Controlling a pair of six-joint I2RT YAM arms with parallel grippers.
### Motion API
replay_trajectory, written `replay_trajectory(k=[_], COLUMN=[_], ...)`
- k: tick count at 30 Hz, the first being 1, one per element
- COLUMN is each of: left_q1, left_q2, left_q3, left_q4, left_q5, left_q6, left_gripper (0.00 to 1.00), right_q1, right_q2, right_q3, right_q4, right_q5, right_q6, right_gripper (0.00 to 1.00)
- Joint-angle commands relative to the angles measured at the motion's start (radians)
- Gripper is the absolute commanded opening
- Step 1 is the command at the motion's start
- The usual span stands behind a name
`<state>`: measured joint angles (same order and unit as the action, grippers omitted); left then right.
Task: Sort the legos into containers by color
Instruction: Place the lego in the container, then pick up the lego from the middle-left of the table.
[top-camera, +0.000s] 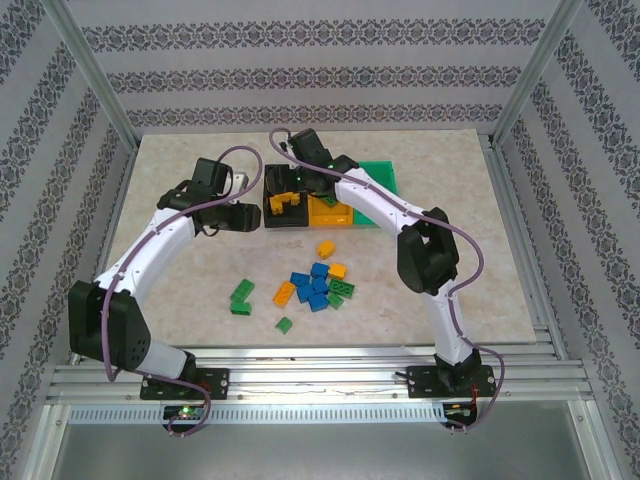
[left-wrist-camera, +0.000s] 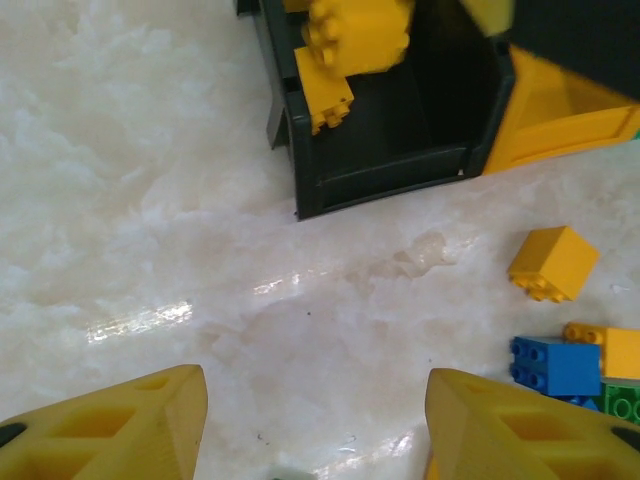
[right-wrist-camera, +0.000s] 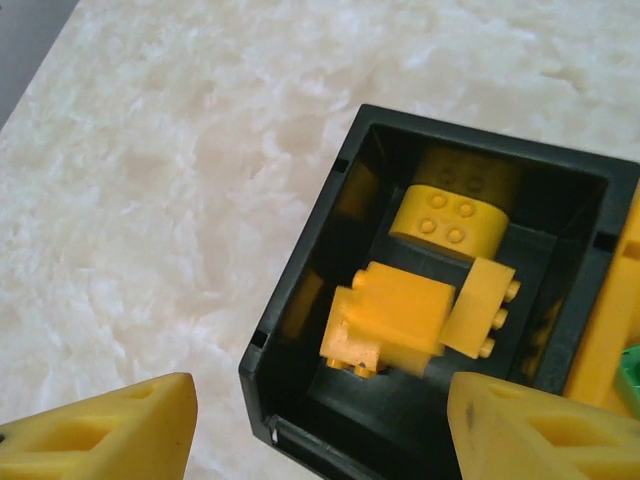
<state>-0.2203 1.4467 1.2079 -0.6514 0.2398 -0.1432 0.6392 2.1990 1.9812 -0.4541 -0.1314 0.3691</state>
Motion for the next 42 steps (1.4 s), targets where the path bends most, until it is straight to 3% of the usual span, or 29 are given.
replay_trajectory(k=[1, 9, 15, 22, 33, 35, 42], left_q1=[0.011, -0.019, -0.105, -0.249, -0.399, -0.427, -0.489], left_q2=[-0.032, 0.031, 0.113, 0.114, 0.157, 0.186, 0.295], left_q3=[-0.008, 0.014, 0.077, -0.021, -0.134, -0.131, -0.110], left_q4=[0.063, 0.036, -0.123, -0.183, -0.131, -0.131, -0.157], left_q5=[0.053, 0.206, 0.136, 0.099, 0.009, -0.008, -0.111], left_q6=[-0.004, 0.042, 0.134, 0.102, -0.004, -0.014, -0.021], left_gripper=[0.60, 0.61, 0.61, 0.61, 0.61, 0.61, 0.59], right_q1=[0.004, -0.024, -0.098, -0.261, -0.546, -0.594, -0.615], right_q2=[-0.060, -0.382, -0.616, -0.867, -1.188, -1.216, -1.230], right_q3=[-0.086, -0.521, -0.866, -1.232, -1.513, -1.546, -1.663], right_q4=[0.036, 0.150, 0.195, 0.300, 0.331, 0.354, 0.501], right_q5=[-0.044, 0.002, 0.025, -0.010, -0.053, -0.116, -0.146], right_q6=[0.019, 0.018, 0.052, 0.094, 0.035, 0.053, 0.104], right_gripper=[0.67, 0.67, 0.67, 0.67, 0.70, 0.70, 0.70])
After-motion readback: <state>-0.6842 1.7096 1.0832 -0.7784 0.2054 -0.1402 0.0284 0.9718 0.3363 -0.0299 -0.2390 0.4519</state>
